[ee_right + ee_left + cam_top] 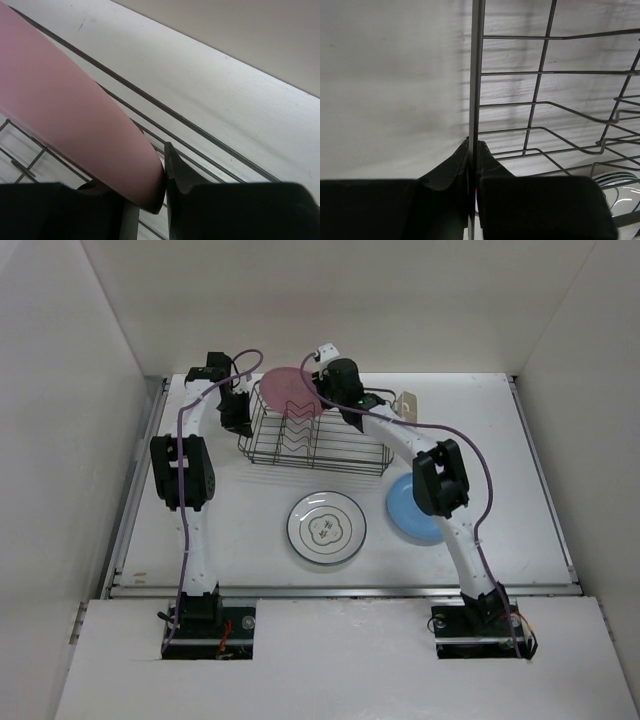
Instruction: Unload the plates from the dish rack
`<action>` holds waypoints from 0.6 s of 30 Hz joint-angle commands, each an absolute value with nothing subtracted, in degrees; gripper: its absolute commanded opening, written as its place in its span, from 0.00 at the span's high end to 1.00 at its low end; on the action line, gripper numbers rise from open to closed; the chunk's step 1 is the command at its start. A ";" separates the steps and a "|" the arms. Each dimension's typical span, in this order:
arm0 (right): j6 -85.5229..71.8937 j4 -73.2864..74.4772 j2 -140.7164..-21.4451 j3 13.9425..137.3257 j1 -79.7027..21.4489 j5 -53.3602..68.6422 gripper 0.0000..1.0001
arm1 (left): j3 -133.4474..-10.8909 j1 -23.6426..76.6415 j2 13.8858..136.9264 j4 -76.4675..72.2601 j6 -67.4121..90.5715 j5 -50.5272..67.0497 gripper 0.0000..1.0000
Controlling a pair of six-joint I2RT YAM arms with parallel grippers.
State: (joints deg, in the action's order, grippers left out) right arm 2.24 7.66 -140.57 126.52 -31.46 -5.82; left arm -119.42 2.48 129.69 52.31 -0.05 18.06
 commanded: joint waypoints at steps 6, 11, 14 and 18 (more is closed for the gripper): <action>-2.29 -7.46 -127.81 126.39 -31.11 -16.16 1.00 | -113.92 3.87 128.85 52.83 6.93 21.18 1.00; -2.29 -8.17 -125.07 123.93 -31.11 -16.17 1.00 | -112.68 3.34 128.14 51.77 8.35 22.41 1.00; -5.53 -3.54 -121.48 123.23 -31.11 -16.17 1.00 | -113.20 3.34 127.62 51.77 8.35 22.41 1.00; -12.46 2.25 -111.99 114.56 -28.40 -12.07 1.00 | -113.20 3.34 126.39 51.77 8.88 22.41 1.00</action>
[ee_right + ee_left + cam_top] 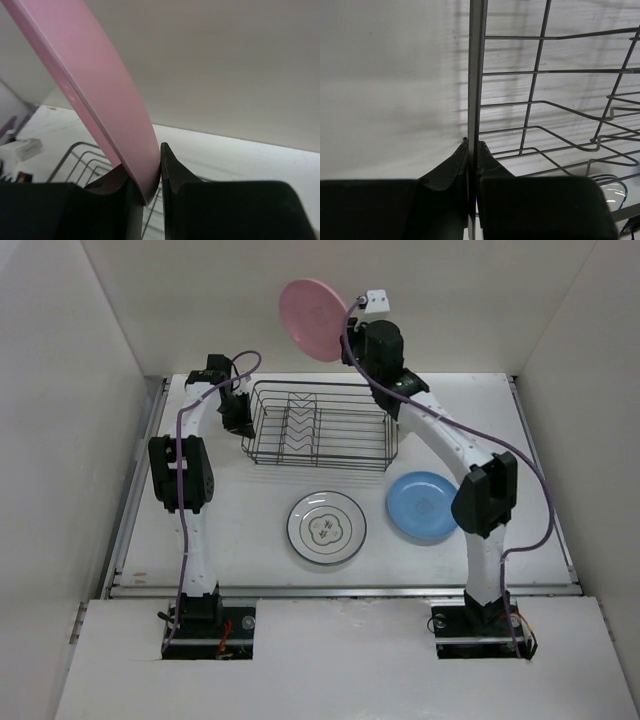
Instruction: Unload the plates from the dish rack
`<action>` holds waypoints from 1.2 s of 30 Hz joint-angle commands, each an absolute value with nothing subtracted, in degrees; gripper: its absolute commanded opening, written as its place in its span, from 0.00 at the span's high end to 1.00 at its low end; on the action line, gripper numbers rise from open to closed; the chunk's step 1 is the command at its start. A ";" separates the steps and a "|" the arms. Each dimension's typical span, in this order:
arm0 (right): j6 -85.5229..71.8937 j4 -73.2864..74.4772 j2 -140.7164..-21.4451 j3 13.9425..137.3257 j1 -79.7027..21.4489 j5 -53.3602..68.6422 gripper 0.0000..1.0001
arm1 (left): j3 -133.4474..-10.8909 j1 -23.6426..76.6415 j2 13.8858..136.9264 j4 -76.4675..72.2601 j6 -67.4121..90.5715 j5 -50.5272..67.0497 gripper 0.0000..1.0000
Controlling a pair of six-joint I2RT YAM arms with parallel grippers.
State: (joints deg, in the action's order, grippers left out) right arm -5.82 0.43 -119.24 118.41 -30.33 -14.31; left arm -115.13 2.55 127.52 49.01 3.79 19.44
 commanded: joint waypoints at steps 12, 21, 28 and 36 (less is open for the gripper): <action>-34.89 18.97 -69.55 64.63 -8.09 15.64 1.00 | -110.13 3.34 123.49 50.01 12.74 24.96 1.00; -44.46 31.98 -48.70 39.93 -0.19 13.46 1.00 | -111.79 3.34 122.26 50.71 11.43 23.12 0.96; -47.81 31.82 -47.72 32.70 2.54 13.45 1.00 | -115.13 3.34 119.36 53.34 8.09 22.59 0.79; -47.81 32.96 -51.33 32.43 2.55 13.45 0.12 | -116.19 3.34 115.32 55.63 4.40 23.20 0.65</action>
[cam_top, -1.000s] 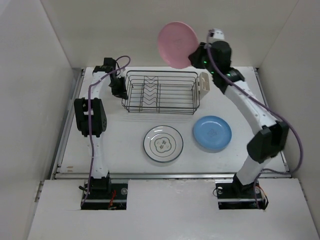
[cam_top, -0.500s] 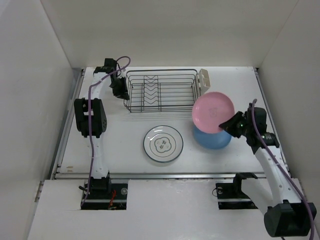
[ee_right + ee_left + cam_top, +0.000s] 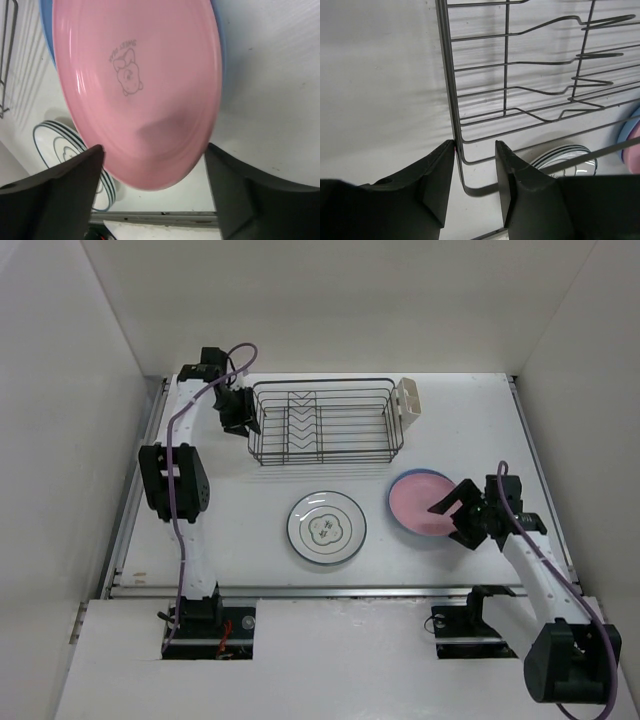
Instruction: Unload the plates from the dish rack
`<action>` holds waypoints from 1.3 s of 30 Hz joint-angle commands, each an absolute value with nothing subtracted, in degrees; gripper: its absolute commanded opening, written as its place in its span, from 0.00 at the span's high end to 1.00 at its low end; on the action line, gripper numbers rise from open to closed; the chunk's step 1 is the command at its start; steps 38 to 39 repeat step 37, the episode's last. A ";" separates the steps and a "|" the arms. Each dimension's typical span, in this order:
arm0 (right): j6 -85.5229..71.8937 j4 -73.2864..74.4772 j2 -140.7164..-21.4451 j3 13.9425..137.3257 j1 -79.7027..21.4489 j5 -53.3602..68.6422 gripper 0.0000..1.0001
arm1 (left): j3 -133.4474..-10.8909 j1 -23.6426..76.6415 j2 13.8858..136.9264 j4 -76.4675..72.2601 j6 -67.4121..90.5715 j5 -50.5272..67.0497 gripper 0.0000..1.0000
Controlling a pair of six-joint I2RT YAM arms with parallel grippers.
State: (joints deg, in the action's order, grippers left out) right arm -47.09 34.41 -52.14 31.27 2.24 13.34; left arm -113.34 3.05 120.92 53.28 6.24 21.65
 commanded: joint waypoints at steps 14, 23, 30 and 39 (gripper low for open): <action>-41.84 48.95 -40.88 54.47 2.55 -2.00 0.00 | -114.79 0.45 101.70 58.71 -1.58 19.61 0.56; -34.81 51.24 -39.64 75.22 2.55 -28.46 0.00 | -105.56 -1.23 90.45 53.27 0.62 7.39 0.40; -32.34 50.72 -40.17 77.52 2.55 -32.95 0.00 | -103.19 -1.23 87.80 51.94 0.62 6.33 0.39; -30.59 50.71 -39.64 76.99 2.55 -33.57 0.00 | -102.66 -1.23 87.80 51.94 1.14 7.47 0.39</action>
